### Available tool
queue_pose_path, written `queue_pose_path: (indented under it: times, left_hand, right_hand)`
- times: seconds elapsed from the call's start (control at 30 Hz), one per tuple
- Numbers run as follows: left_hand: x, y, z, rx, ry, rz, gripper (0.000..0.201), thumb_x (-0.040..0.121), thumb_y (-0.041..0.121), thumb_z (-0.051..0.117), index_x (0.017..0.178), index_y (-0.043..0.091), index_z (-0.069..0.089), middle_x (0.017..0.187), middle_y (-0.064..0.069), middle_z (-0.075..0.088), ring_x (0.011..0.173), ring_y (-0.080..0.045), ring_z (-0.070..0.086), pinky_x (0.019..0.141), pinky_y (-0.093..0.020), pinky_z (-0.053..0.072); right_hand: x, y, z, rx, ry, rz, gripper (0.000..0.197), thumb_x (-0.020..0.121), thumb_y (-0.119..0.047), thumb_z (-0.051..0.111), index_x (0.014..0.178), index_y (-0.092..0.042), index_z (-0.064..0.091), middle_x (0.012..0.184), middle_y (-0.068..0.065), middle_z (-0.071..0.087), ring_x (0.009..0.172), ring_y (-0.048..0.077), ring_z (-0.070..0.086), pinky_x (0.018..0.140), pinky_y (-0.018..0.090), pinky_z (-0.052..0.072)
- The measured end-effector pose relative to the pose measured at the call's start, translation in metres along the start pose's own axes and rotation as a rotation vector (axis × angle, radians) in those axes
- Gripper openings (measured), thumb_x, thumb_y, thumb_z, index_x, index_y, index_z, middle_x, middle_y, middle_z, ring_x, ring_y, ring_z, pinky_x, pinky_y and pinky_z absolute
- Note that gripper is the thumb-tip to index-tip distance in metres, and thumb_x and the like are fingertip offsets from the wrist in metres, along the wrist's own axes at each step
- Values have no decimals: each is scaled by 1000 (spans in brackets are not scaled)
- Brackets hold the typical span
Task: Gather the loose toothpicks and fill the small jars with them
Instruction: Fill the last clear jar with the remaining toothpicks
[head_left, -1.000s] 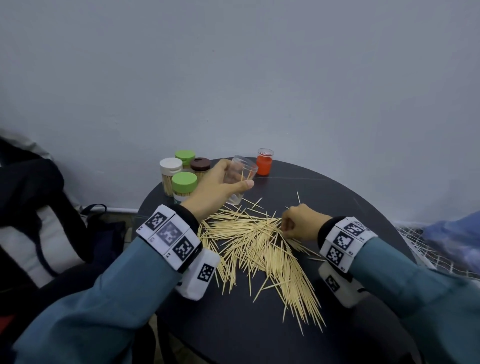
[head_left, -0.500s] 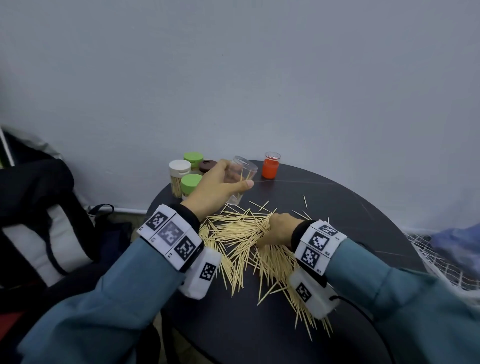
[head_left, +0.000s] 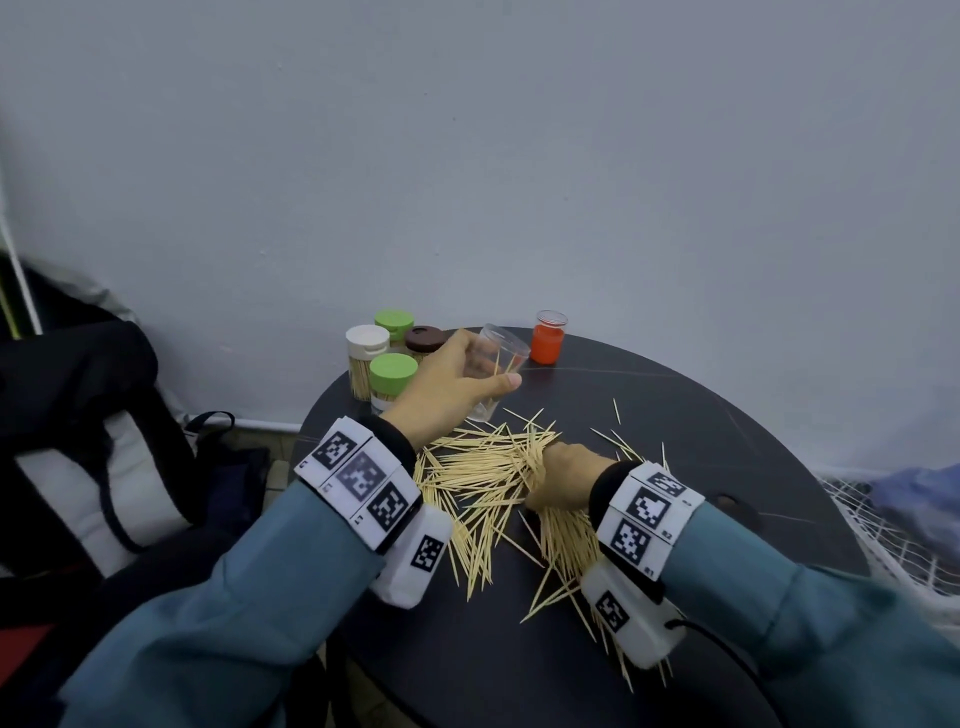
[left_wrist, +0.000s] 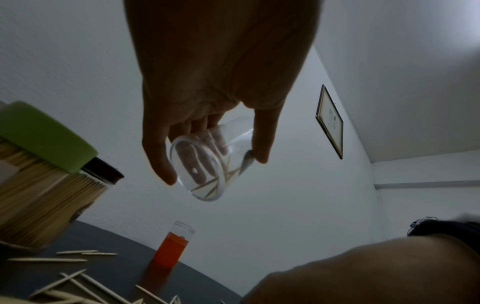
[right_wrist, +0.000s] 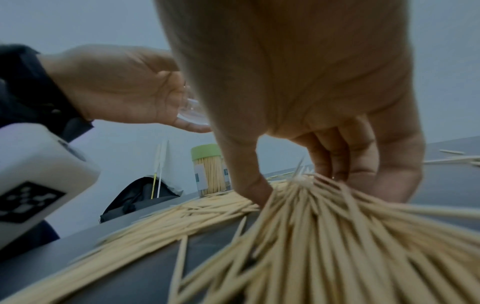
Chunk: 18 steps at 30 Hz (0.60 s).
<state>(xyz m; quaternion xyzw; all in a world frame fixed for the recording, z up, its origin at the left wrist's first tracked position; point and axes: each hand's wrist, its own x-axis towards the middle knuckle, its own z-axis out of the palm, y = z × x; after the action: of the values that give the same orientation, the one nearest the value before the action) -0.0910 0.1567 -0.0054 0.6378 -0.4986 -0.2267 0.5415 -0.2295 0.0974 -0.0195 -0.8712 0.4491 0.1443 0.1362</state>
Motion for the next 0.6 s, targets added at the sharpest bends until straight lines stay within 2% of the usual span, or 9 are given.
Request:
queue_pose_path:
  times: [0.23, 0.37, 0.43, 0.53, 0.57, 0.6]
  left_hand:
    - [0, -2, 3, 10, -2, 9, 37, 83, 25, 70, 112, 14, 50, 100, 3, 60, 98, -15, 59, 82, -28, 48]
    - [0, -2, 4, 20, 5, 10, 39, 83, 24, 70, 114, 13, 50, 104, -1, 60, 98, -14, 58, 79, -23, 47]
    - [-1, -2, 5, 25, 1, 11, 36, 83, 24, 70, 112, 15, 49, 105, 0, 60, 97, -12, 58, 74, -18, 47]
    - [-2, -2, 8, 20, -11, 1, 36, 82, 23, 71, 110, 16, 49, 106, -2, 61, 99, -14, 59, 76, -20, 47]
    - [-2, -2, 9, 18, -15, -2, 36, 82, 22, 72, 109, 16, 49, 107, -3, 61, 100, -16, 60, 77, -21, 47]
    - [-2, -2, 10, 15, -18, -3, 37, 81, 22, 72, 110, 15, 49, 108, -4, 61, 101, -16, 60, 77, -21, 47]
  right_hand:
    - [8, -1, -3, -36, -2, 20, 42, 95, -22, 51, 130, 1, 43, 135, 14, 48, 124, 25, 47, 97, 28, 40]
    - [14, 5, -4, 45, -2, 41, 36, 98, -15, 41, 131, 0, 44, 135, 13, 49, 124, 25, 47, 97, 28, 39]
    - [19, 12, -5, 162, -16, 57, 36, 98, -14, 38, 131, -2, 45, 135, 11, 50, 123, 24, 48, 96, 27, 40]
    - [25, 25, -9, 368, -27, 93, 31, 99, -14, 39, 124, -1, 50, 124, 14, 55, 115, 27, 53, 92, 30, 42]
    - [27, 28, -9, 467, -16, 100, 24, 99, -13, 39, 115, -2, 52, 113, 17, 57, 104, 27, 57, 86, 31, 45]
    - [30, 32, -8, 626, -14, 113, 15, 99, -10, 38, 101, -3, 51, 98, 16, 56, 88, 26, 58, 75, 31, 48]
